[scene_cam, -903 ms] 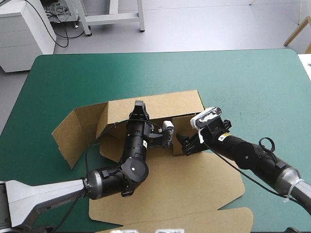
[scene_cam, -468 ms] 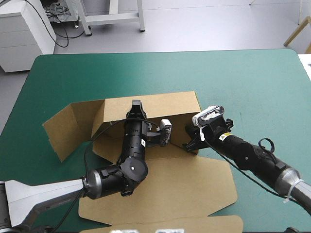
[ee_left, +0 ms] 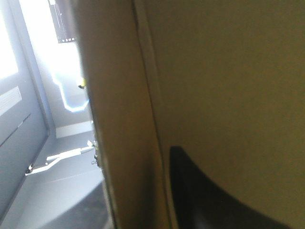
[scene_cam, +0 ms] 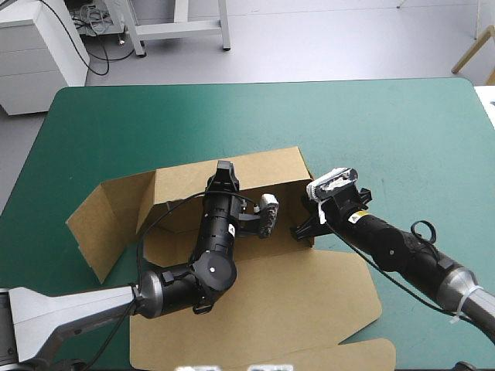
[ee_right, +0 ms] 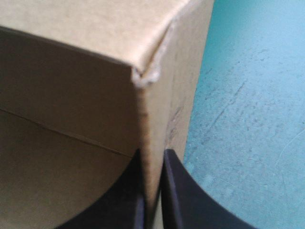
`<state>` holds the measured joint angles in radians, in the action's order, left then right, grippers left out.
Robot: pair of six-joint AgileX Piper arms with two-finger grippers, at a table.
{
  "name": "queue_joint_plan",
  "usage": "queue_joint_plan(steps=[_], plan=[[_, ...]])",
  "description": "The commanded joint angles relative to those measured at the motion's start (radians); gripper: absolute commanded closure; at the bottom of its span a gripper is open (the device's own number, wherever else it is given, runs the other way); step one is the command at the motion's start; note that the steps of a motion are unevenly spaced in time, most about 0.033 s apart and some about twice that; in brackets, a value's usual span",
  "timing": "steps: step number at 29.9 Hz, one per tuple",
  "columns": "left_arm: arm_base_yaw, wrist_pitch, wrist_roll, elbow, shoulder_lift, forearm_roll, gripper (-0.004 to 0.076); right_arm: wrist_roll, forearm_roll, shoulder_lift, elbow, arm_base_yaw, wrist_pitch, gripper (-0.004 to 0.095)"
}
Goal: Fold the box
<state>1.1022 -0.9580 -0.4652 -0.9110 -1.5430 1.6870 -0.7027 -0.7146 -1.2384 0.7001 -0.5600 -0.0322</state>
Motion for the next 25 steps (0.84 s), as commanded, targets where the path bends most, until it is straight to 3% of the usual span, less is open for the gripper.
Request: queue_joint_plan(steps=[1,2,5,18,25], plan=[[0.005,-0.005,-0.014,-0.022,0.033,0.128,0.036,-0.014,0.001,0.034,0.037,-0.006,0.047,0.0927],[0.005,-0.003,-0.025,-0.022,0.033,0.128,0.0286,-0.014,0.001,0.034,0.037,-0.006,0.049,0.0927],[0.005,-0.003,-0.038,-0.022,0.033,0.128,0.0196,-0.014,0.001,0.034,0.037,-0.006,0.058,0.0927],[0.022,-0.07,-0.038,-0.022,0.033,0.128,0.0195,-0.002,-0.013,0.005,0.068,0.034,0.241,0.0927],[0.053,-0.068,-0.038,-0.022,0.033,0.129,0.0195,-0.013,-0.011,-0.089,0.225,0.154,0.209,0.0927]])
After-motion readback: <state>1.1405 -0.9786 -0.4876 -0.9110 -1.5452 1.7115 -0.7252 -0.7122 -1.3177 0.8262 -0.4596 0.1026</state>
